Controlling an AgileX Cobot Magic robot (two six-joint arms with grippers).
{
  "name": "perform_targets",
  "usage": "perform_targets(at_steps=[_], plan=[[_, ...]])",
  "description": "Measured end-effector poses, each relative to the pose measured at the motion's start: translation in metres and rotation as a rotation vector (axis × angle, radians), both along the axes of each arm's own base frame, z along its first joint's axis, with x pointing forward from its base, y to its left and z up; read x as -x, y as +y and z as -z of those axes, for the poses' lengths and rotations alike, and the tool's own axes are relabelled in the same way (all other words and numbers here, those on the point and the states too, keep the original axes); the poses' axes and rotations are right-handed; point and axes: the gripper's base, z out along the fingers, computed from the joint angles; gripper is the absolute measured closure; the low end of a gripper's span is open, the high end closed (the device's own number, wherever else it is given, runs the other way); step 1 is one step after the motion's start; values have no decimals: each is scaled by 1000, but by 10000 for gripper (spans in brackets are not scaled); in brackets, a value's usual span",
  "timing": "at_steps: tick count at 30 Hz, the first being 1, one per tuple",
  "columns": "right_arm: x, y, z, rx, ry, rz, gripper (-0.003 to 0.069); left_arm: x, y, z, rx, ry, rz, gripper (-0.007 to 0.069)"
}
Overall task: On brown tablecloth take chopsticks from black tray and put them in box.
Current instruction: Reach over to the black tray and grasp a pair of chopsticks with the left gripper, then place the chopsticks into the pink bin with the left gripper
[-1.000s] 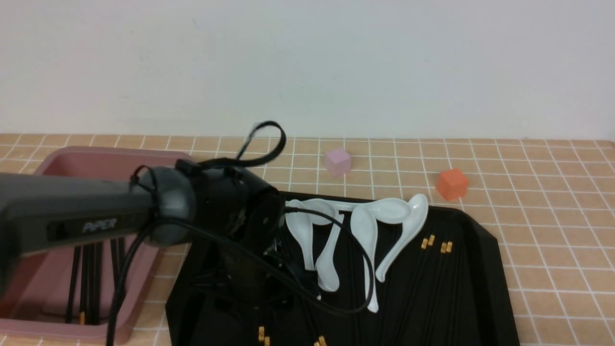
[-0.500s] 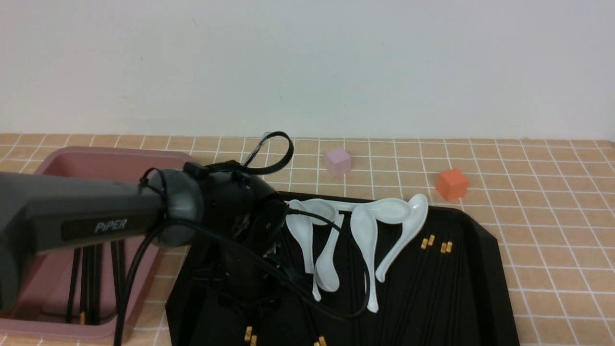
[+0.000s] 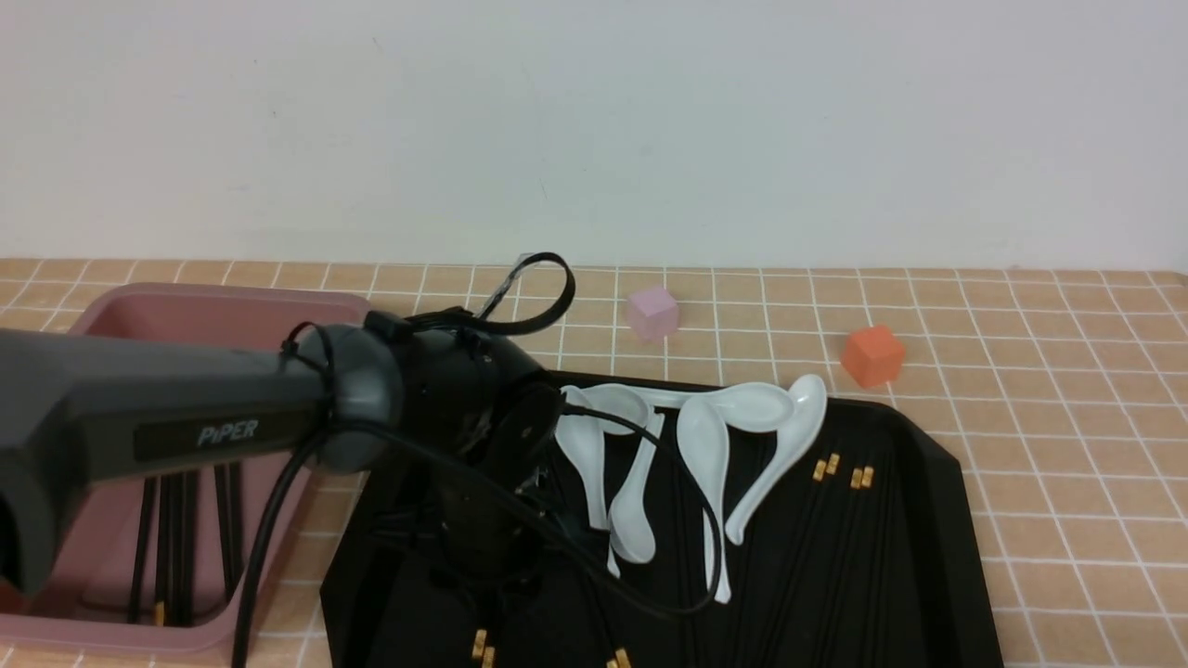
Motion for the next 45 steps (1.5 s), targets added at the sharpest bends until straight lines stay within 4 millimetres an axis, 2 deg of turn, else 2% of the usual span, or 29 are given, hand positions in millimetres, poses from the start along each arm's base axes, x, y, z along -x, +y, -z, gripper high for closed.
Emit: perform_targets(at_steps=[2,10,15,17,19,21,24,28,30,32,33,35,39,42,45], plan=[[0,0,0,0,0,0,419,0,0,0,-6,5,1,519],[0,0,0,0,0,0,419,6,5,-9,-19,13,-3,515],[0,0,0,0,0,0,419,14,12,-44,10,-31,-12,515],[0,0,0,0,0,0,419,19,16,-70,53,-91,-13,515],[0,0,0,0,0,0,419,23,19,-87,79,-126,-17,515],[0,0,0,0,0,0,419,28,32,-113,122,-184,-53,515],[0,0,0,0,0,0,419,28,65,-143,146,-251,-139,515],[0,0,0,0,0,0,419,28,133,-168,73,-283,-272,515],[0,0,0,0,0,0,419,27,167,-169,24,-268,-337,515],[0,0,0,0,0,0,419,27,187,-164,-2,-255,-368,515],[0,0,0,1,0,0,419,26,206,-158,-14,-257,-406,515],[0,0,0,1,0,0,419,26,222,-148,-18,-271,-440,515],[0,0,0,0,0,0,419,23,236,-135,-5,-334,-464,515],[0,0,0,0,0,0,419,17,237,-129,9,-383,-448,515],[0,0,0,1,0,0,419,5,236,-113,24,-364,-447,484]])
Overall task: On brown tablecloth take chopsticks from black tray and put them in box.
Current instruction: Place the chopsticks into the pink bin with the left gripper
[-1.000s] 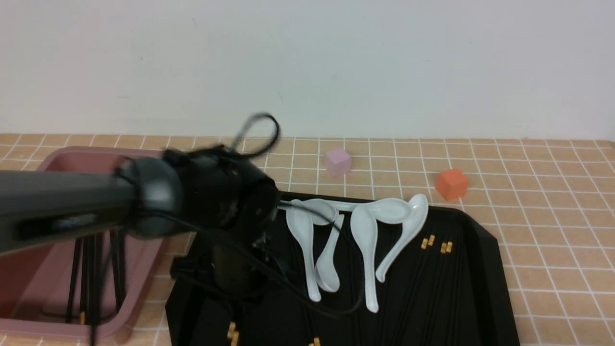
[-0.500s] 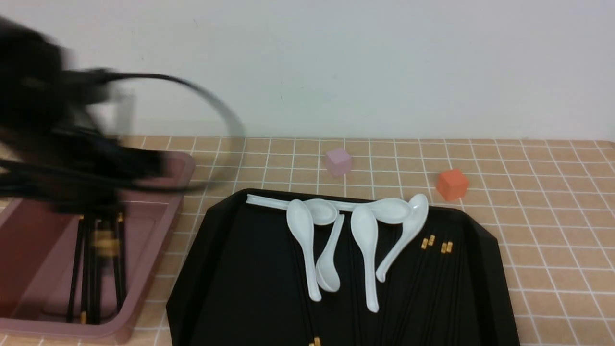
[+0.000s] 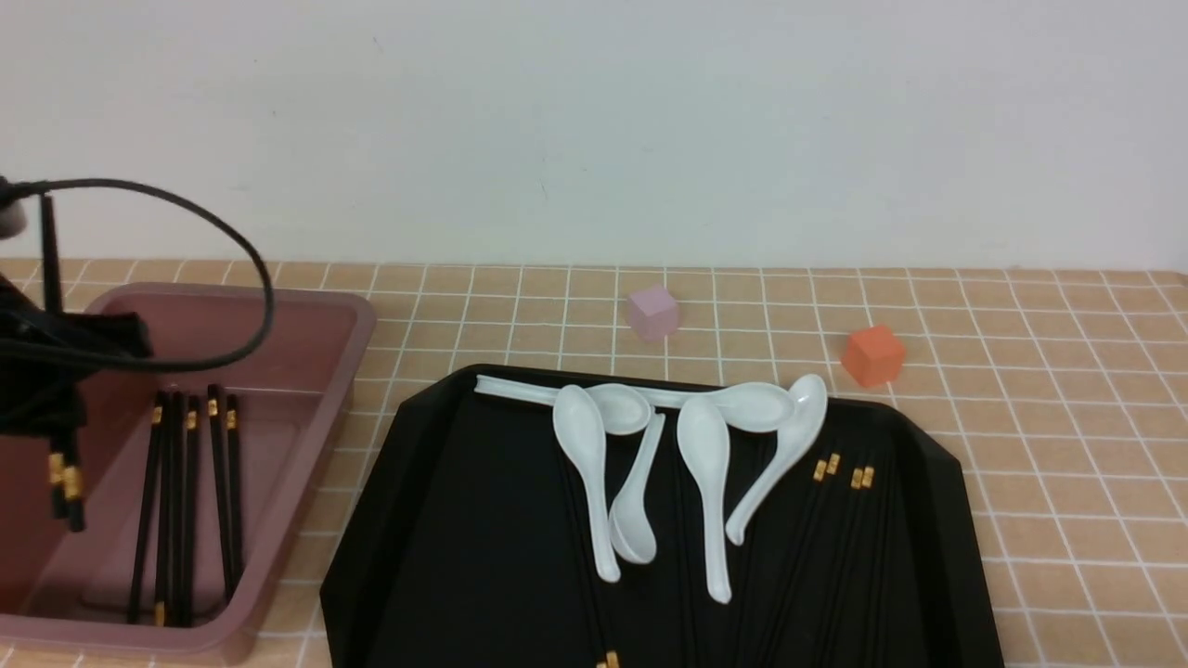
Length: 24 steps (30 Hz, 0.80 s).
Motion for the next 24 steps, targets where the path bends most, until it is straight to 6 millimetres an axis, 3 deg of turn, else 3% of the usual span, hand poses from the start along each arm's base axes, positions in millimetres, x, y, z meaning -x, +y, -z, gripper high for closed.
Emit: perform_targets(at_steps=[3,4,7,13,16,22,24], plan=[[0,0,0,0,0,0,419,-6,0,13,11,39,-3,452],[0,0,0,0,0,0,419,-11,-1,26,26,76,-7,412],[0,0,0,0,0,0,419,-16,-2,40,52,118,-13,346],[0,0,0,0,0,0,419,-11,-17,39,33,182,72,315],[0,0,0,0,0,0,419,-5,-30,29,23,191,119,358],[0,0,0,0,0,0,419,36,-76,-16,10,150,297,631],[0,0,0,-1,0,0,419,50,-84,-20,15,122,337,637]])
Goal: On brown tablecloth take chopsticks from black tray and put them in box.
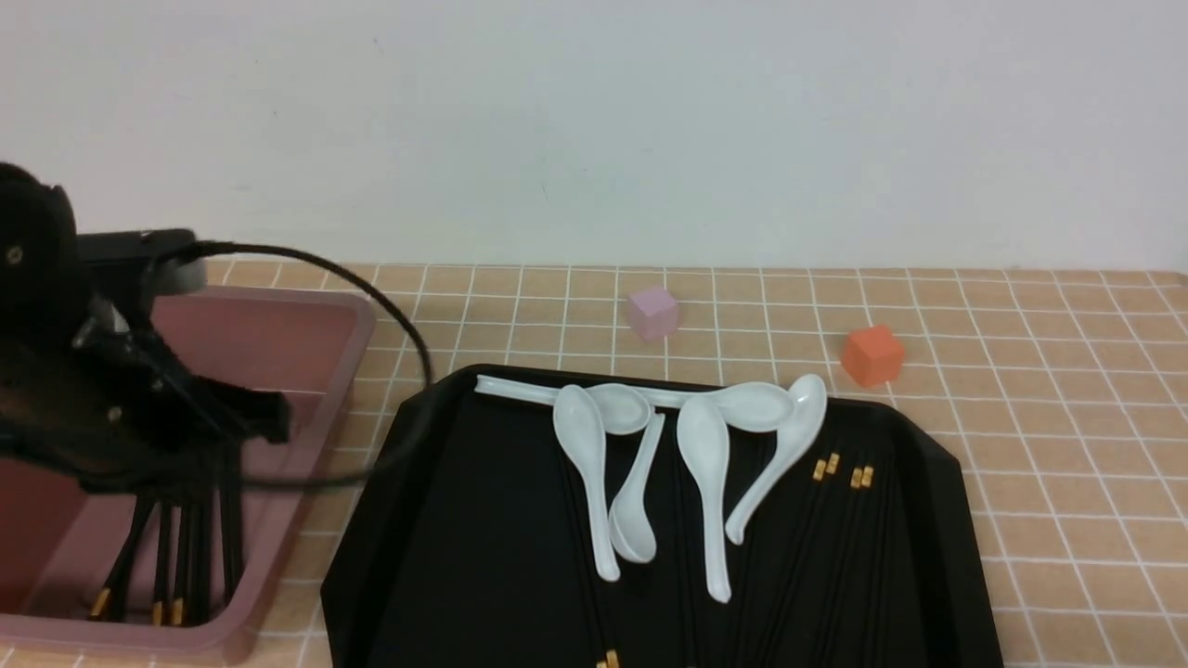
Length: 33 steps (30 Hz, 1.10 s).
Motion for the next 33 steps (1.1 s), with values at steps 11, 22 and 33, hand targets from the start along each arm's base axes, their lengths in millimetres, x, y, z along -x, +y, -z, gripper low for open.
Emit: perform_targets(at_steps=[11,22,33], plan=[[0,0,0,0,0,0,419,115,5,4,294,-345,51,637],[0,0,0,0,0,0,419,175,26,19,529,-862,31,637],[0,0,0,0,0,0,419,178,28,16,541,-902,33,637]])
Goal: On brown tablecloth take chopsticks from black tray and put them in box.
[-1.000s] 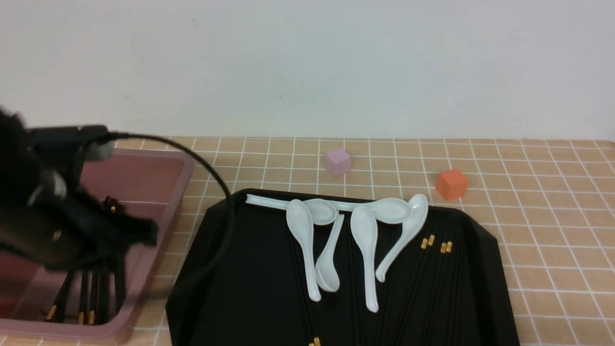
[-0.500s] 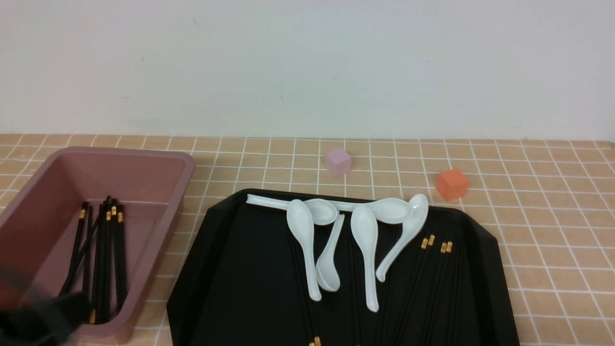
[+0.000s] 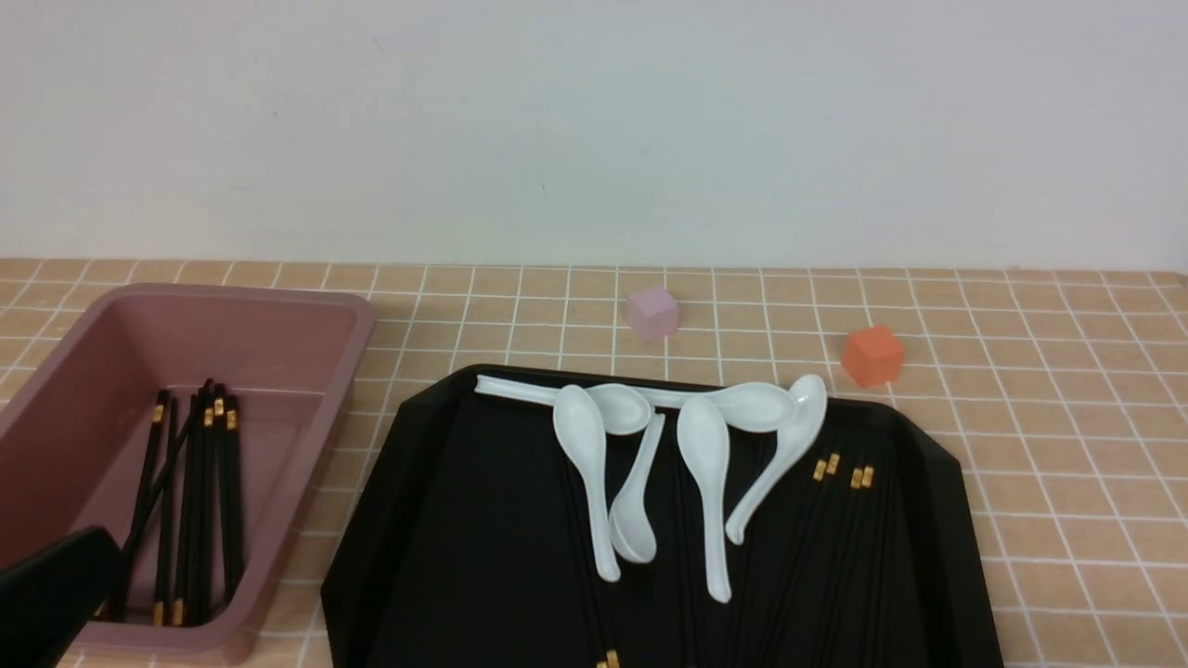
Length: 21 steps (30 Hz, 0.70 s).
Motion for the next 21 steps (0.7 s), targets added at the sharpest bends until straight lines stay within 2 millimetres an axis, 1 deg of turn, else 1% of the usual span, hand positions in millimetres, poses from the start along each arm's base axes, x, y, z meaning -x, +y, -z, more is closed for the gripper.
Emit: perform_targets(at_steps=[5,9,12,14,15,16,18,21], plan=[[0,0,0,0,0,0,419,0,1,2,-75,-23,3,637],[0,0,0,0,0,0,419,8,4,12,-113,-59,5,637],[0,0,0,0,0,0,419,20,8,28,-123,-123,-2,636],[0,0,0,0,0,0,419,23,11,46,-133,-126,-30,636],[0,0,0,0,0,0,419,23,11,46,-134,-127,-34,636],[0,0,0,0,0,0,419,22,13,61,-151,-106,-61,636],[0,0,0,0,0,0,419,21,15,77,-182,-52,-89,635],[0,0,0,0,0,0,419,21,17,85,-220,7,-117,633]])
